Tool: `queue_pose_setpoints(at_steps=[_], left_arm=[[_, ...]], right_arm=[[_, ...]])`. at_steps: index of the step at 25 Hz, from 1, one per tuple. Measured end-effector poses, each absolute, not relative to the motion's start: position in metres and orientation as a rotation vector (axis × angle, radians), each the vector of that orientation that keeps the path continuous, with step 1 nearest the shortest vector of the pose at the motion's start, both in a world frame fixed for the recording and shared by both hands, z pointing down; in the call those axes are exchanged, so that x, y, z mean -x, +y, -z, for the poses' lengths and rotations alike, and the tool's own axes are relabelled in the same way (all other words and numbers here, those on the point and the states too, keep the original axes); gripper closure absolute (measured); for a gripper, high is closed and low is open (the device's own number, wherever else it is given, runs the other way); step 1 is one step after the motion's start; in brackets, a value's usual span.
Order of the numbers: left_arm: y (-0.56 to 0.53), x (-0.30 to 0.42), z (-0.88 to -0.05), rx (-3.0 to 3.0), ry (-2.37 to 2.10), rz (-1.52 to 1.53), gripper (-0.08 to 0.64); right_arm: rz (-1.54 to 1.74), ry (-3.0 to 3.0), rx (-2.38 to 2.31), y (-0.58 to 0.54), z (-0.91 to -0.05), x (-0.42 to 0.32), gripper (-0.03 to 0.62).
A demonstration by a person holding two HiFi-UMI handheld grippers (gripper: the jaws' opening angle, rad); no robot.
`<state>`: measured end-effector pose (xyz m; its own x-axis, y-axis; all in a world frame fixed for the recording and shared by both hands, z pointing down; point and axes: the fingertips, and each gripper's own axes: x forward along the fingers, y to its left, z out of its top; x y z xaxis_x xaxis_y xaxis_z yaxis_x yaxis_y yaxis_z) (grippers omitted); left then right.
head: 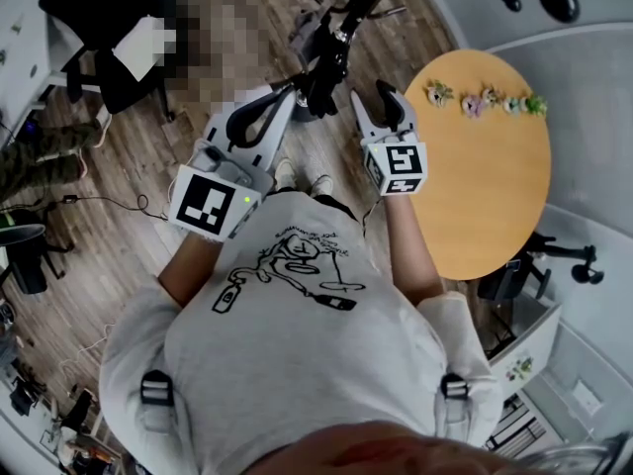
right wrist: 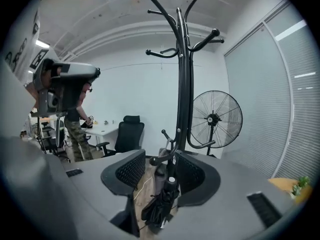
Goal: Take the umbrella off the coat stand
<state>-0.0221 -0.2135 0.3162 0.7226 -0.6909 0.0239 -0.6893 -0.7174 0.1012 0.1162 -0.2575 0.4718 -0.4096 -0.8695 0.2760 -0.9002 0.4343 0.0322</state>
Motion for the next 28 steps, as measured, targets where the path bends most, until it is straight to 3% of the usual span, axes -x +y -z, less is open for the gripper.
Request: queue_pose_setpoints(at_steps=[28], left_arm=[[-0.222,0.029,-0.316,-2.818,-1.151,0.021,0.551]], right_arm=[[-0.309,-2.282,-1.42,-0.342,-0.622,-0.113,0.337]])
